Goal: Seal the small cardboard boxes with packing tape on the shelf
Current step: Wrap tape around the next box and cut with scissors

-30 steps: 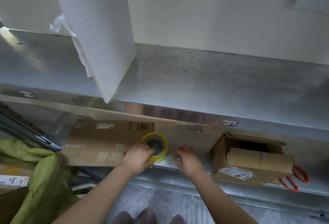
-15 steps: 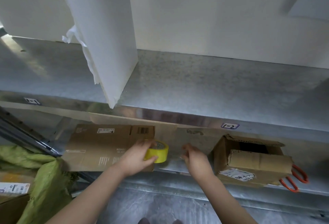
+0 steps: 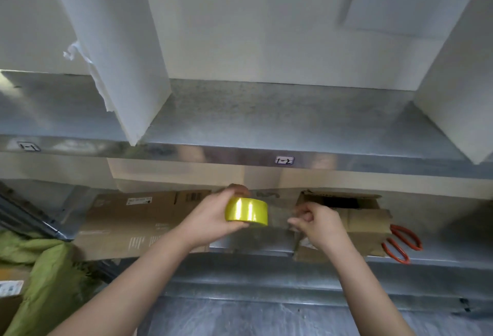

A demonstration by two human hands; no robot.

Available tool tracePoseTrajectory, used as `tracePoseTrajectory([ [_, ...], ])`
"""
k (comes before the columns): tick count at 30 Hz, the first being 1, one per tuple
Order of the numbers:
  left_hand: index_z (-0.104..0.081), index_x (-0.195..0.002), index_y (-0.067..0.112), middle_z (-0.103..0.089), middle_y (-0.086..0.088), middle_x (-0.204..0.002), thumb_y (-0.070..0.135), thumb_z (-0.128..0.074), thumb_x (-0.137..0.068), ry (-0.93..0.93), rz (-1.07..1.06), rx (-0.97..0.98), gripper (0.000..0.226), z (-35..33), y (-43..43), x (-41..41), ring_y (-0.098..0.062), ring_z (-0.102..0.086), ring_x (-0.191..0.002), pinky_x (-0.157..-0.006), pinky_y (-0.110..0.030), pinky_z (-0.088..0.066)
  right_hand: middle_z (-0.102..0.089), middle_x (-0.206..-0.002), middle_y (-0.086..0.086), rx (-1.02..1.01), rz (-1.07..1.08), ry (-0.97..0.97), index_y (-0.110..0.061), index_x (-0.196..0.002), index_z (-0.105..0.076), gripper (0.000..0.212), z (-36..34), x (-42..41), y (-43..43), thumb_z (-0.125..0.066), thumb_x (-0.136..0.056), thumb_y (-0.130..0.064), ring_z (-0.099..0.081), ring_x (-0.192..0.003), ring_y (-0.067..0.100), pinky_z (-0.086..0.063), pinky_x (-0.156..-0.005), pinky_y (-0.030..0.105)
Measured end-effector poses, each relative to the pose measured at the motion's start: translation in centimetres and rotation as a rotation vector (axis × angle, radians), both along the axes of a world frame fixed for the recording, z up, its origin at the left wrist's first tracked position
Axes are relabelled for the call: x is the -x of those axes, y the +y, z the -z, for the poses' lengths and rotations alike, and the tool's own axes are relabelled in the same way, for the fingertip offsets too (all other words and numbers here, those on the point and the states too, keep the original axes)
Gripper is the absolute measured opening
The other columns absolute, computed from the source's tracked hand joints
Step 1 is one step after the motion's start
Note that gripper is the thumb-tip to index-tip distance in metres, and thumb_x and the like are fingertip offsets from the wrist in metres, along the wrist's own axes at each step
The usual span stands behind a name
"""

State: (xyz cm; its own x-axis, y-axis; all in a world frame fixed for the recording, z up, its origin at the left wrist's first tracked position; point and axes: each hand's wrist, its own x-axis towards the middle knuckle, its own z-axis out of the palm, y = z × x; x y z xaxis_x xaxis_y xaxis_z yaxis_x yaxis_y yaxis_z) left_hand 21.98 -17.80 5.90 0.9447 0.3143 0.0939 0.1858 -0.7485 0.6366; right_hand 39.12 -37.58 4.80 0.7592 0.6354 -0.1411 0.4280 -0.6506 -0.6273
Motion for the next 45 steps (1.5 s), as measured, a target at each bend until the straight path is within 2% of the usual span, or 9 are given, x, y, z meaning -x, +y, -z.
tracePoseTrajectory([
  [3,-0.057,-0.118,0.033,-0.060,0.022,-0.112,0.042,-0.083,-0.070,-0.025,0.018,-0.002,0.056,-1.6,-2.4,-2.4,0.004,-0.054,-0.102,-0.084,-0.006,-0.039,-0.063,-0.070,-0.019,-0.049,0.012,0.014,-0.034,-0.075,-0.069,0.010,-1.4,-2.7,-3.2,-0.078,-0.081,-0.034,-0.058,-0.072,-0.002,-0.033,-0.055,0.006],
  [6,-0.062,-0.115,0.033,-0.059,0.025,-0.107,0.045,-0.085,-0.066,-0.076,-0.016,-0.010,0.056,-2.5,-5.6,-5.5,0.007,-0.051,-0.099,-0.081,0.001,-0.034,-0.064,-0.072,-0.023,-0.063,0.012,0.007,-0.037,-0.073,-0.069,0.011,-2.5,-5.9,-6.4,-0.076,-0.082,-0.037,-0.056,-0.073,-0.008,-0.036,-0.060,0.009],
  [13,-0.060,-0.118,0.035,-0.059,0.020,-0.112,0.047,-0.083,-0.066,-0.059,-0.060,-0.048,0.058,-2.8,-12.5,-13.1,0.007,-0.048,-0.099,-0.081,0.004,-0.030,-0.068,-0.078,-0.013,-0.138,0.041,-0.025,-0.025,-0.076,-0.068,0.010,-0.7,-12.9,-12.9,-0.074,-0.083,-0.029,-0.064,-0.083,0.013,-0.038,-0.061,0.011],
  [19,-0.059,-0.120,0.033,-0.060,0.015,-0.116,0.048,-0.083,-0.067,-0.002,-0.161,-0.062,0.059,-1.3,-15.2,-15.5,-0.003,-0.054,-0.106,-0.088,-0.016,-0.040,-0.060,-0.127,-0.001,-0.150,-0.156,-0.172,-0.015,-0.084,-0.068,0.005,0.8,-16.2,-14.2,-0.073,-0.085,-0.016,-0.043,-0.122,0.025,-0.027,-0.089,0.022],
  [23,-0.056,-0.126,0.039,-0.057,0.016,-0.120,0.052,-0.079,-0.071,0.023,-0.203,-0.027,0.061,-1.0,-15.5,-15.6,-0.004,-0.053,-0.108,-0.087,-0.017,-0.041,-0.068,-0.096,-0.004,-0.135,-0.165,-0.013,-0.024,-0.081,-0.062,0.010,1.5,-17.0,-13.9,-0.069,-0.088,-0.023,-0.059,-0.098,0.021,-0.033,-0.070,0.020],
  [30,-0.046,-0.117,0.055,-0.056,0.023,-0.119,0.052,-0.072,-0.078,0.017,-0.199,0.283,0.046,-0.7,-15.2,-15.4,-0.001,-0.056,-0.107,-0.084,-0.016,-0.050,-0.068,-0.091,-0.009,-0.173,-0.016,0.133,-0.024,-0.080,-0.065,0.010,3.4,-17.5,-13.8,-0.067,-0.089,-0.024,-0.060,-0.092,0.013,-0.041,-0.076,0.024],
  [33,-0.048,-0.111,0.051,-0.055,0.026,-0.113,0.054,-0.074,-0.075,0.057,-0.184,0.225,0.045,-1.6,-14.6,-16.2,-0.001,-0.055,-0.104,-0.079,-0.006,-0.044,-0.064,-0.080,-0.014,-0.172,0.010,0.192,-0.026,-0.070,-0.058,0.021,3.2,-18.5,-13.6,-0.067,-0.089,-0.025,-0.058,-0.082,0.009,-0.038,-0.064,0.013],
  [39,-0.044,-0.133,0.040,-0.050,0.011,-0.132,0.055,-0.070,-0.080,0.208,-0.140,0.107,0.061,-2.1,-14.4,-19.2,-0.012,-0.050,-0.117,-0.094,-0.026,-0.042,-0.061,-0.070,0.003,-0.158,0.009,0.302,-0.012,-0.068,-0.056,0.023,2.6,-19.8,-13.6,-0.069,-0.085,-0.021,-0.053,-0.068,0.014,-0.037,-0.062,0.027],
  [45,-0.043,-0.134,0.043,-0.052,0.011,-0.133,0.062,-0.066,-0.078,0.233,-0.056,0.046,0.063,-0.9,-15.3,-20.8,-0.007,-0.049,-0.109,-0.083,-0.017,-0.038,-0.064,-0.068,0.001,-0.161,0.012,0.280,-0.015,-0.068,-0.059,0.021,3.0,-20.2,-15.0,-0.065,-0.087,-0.020,-0.056,-0.068,0.015,-0.040,-0.063,0.029],
])
